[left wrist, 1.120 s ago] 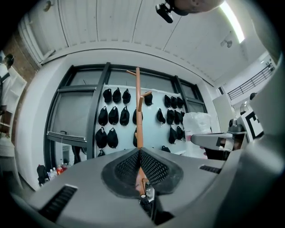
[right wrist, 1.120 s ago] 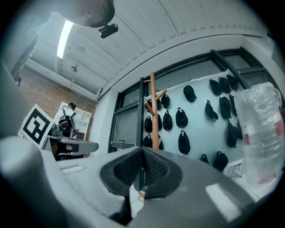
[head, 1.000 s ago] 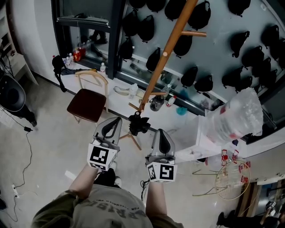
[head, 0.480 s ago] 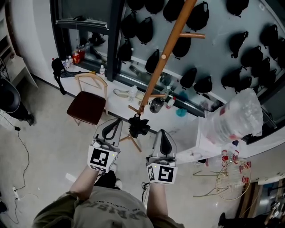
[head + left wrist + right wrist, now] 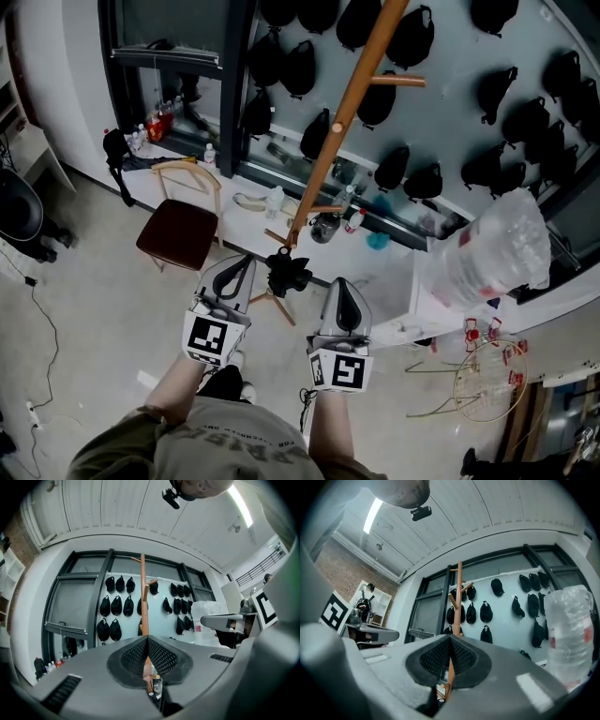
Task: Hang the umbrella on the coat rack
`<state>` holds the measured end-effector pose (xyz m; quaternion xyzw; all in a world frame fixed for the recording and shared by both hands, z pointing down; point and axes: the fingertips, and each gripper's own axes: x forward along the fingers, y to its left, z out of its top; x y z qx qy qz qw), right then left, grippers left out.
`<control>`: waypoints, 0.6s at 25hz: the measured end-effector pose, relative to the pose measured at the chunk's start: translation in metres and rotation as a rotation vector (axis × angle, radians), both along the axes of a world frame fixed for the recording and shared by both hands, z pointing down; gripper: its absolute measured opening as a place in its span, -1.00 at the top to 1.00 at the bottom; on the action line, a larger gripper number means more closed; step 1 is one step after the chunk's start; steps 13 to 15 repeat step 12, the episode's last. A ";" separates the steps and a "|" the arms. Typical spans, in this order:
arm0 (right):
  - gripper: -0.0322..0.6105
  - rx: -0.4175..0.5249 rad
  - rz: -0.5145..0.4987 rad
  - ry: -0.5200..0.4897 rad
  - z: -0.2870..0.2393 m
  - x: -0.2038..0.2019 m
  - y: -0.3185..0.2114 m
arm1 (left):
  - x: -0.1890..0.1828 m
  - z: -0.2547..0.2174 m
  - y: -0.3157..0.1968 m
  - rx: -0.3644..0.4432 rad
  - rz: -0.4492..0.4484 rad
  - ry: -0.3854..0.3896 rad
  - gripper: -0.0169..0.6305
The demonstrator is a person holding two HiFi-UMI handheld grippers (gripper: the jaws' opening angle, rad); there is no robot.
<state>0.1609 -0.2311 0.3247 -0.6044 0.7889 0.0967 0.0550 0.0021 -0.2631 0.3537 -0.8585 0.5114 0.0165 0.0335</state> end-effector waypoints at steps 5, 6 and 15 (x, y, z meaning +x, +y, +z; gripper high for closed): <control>0.90 -0.004 0.008 0.003 0.002 0.000 -0.007 | 0.002 -0.003 -0.010 0.010 0.011 0.000 0.91; 0.90 -0.006 0.010 0.004 0.002 0.000 -0.009 | 0.003 -0.003 -0.012 0.009 0.014 0.000 0.91; 0.90 -0.012 0.010 0.009 0.003 0.000 -0.023 | 0.003 0.003 -0.030 -0.008 0.015 0.005 0.91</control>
